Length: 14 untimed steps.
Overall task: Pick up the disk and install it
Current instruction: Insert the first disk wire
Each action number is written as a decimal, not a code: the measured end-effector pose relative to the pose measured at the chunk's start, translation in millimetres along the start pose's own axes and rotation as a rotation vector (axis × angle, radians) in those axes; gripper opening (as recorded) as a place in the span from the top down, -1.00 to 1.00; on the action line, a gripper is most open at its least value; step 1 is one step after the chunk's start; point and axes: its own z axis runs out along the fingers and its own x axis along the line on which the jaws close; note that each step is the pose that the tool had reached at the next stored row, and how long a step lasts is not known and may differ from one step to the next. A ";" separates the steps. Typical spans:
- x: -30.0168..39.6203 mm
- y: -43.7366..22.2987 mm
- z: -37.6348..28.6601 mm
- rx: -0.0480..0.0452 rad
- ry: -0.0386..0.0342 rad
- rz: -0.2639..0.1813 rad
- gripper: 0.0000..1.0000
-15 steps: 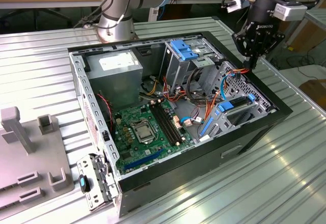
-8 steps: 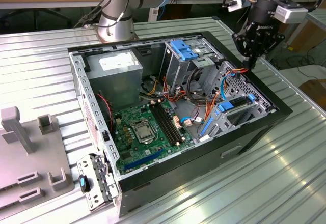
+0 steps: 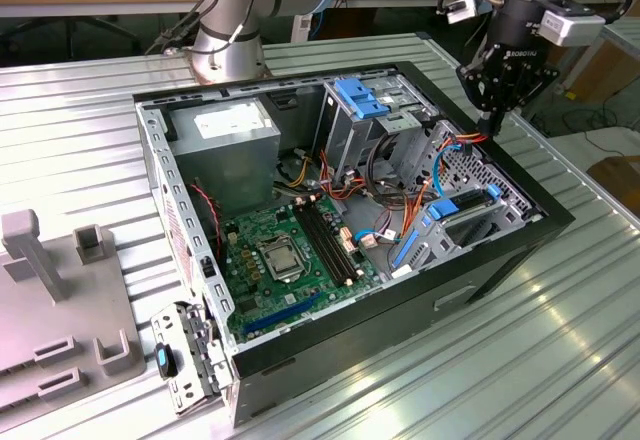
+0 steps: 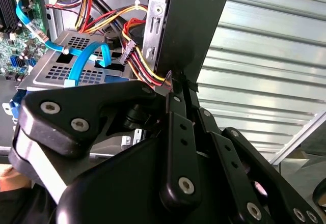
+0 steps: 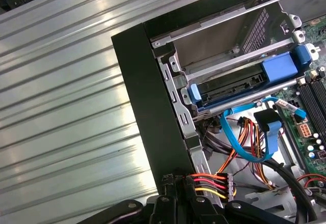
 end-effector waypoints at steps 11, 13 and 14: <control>1.8 1.9 -13.2 0.0012 -0.0010 0.000 0.67; 1.1 2.3 -13.5 0.0008 -0.0009 0.000 0.67; 1.3 2.4 -15.0 0.0005 -0.0007 0.000 0.67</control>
